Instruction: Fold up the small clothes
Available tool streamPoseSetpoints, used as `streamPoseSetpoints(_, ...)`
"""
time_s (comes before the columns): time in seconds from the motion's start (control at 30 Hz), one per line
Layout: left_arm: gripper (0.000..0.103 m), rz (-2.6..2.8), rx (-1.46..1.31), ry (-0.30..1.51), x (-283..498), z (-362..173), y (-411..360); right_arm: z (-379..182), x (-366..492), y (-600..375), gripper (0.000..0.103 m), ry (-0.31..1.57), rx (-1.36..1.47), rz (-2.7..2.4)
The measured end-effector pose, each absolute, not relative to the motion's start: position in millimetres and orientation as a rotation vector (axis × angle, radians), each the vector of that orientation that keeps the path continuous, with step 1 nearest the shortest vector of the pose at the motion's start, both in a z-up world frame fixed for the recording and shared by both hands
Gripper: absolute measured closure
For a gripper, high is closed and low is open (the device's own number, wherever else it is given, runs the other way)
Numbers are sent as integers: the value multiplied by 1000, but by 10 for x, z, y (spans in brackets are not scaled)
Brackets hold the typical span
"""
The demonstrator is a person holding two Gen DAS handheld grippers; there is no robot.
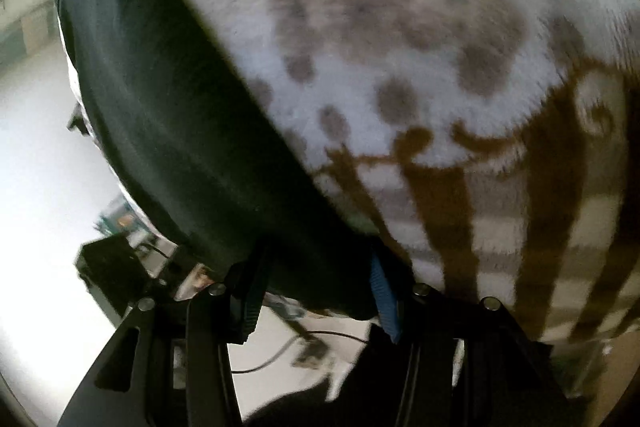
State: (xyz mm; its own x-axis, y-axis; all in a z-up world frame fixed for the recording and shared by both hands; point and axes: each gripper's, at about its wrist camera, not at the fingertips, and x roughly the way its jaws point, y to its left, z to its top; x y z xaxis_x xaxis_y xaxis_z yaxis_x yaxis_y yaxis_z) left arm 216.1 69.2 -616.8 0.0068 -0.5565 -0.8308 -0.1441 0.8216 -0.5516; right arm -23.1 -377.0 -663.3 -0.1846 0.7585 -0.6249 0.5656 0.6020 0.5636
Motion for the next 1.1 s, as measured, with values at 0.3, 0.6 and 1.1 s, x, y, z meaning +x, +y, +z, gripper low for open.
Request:
streamPoseSetpoints(0.3, 87, -305, -691, 1515, 2026, -6212, 837, -6731, -413, -3756, 77, 1857, 1226, 332)
streamPoseSetpoints(0.6, 94, -316, -762, 1423, 2004, -5765, 892, -6216, -403, -3715, 91, 1699, 1230, 362)
streamPoseSetpoints(1.1, 94, -393, -663, 1072, 3313, -4414, 660, -4580, 1041, -3294, 91, 1350, 1178, 429)
